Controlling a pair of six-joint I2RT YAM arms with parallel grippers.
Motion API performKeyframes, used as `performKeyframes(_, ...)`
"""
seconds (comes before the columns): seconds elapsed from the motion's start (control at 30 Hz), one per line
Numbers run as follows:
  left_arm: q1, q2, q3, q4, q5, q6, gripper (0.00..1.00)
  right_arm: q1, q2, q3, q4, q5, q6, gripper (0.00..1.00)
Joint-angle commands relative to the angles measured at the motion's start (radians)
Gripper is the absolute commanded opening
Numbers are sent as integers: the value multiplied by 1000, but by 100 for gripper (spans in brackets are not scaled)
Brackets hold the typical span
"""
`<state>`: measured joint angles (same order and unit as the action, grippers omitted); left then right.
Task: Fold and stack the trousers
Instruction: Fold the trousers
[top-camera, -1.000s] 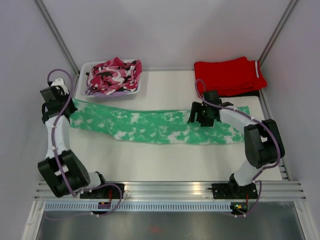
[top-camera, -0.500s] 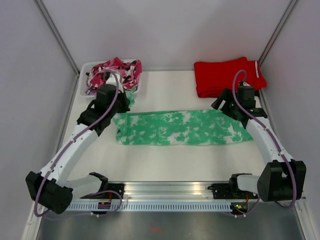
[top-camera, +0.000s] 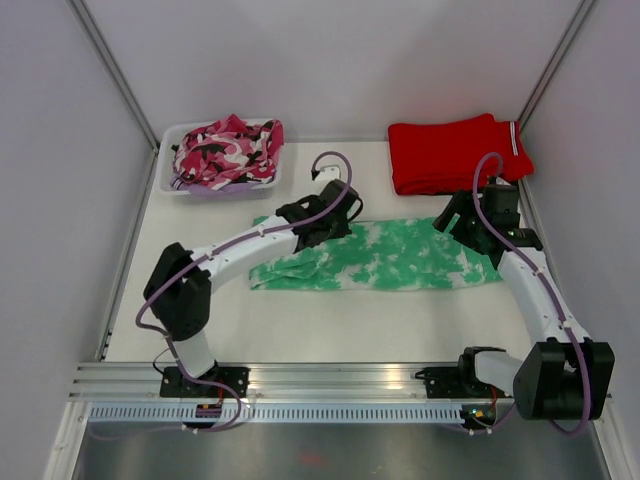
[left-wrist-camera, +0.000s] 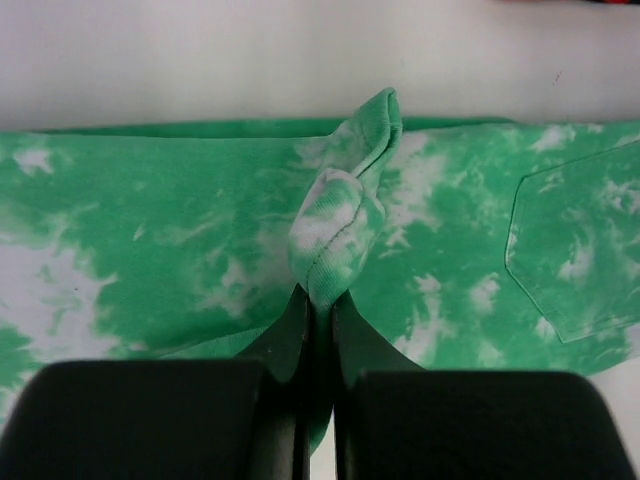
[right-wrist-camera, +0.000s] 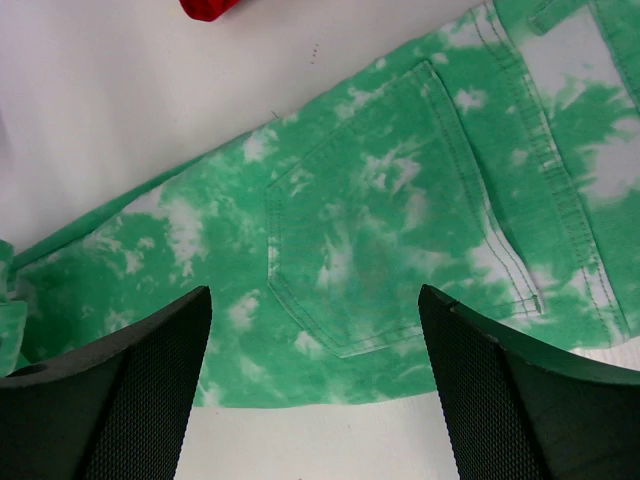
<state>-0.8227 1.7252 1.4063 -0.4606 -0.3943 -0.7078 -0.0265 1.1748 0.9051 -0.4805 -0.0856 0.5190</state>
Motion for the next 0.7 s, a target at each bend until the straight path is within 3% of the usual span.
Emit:
performKeyframes(0.0, -52, 60, 66, 53, -35, -151, 2, -6, -30, -20, -10, 33, -28, 91)
performKeyframes(0.27, -107, 154, 60, 66, -12, -266, 2, -9, -43, -28, 5, 21, -43, 91)
performKeyframes(0.37, -115, 175, 79, 82, 5, -263, 10, -7, -46, -28, 17, -16, -43, 91)
performKeyframes(0.4, -116, 178, 89, 77, 14, -260, 15, -9, -52, -31, 20, -22, -43, 91)
performKeyframes(0.43, -118, 183, 120, 57, 12, -259, 28, -9, -55, -35, 20, -25, -43, 91)
performKeyframes(0.47, -118, 182, 135, 33, -3, -262, 54, -9, -60, -38, 22, -28, -45, 91)
performKeyframes(0.53, -116, 166, 180, -44, -20, -262, 67, -9, -67, -46, 36, -75, -53, 91)
performKeyframes(0.63, -102, 91, 218, -168, -89, -268, 98, -6, -61, -51, 43, -159, -66, 91)
performKeyframes(0.67, -93, 41, 218, -197, -104, -266, 100, -7, -60, -54, 46, -178, -65, 91)
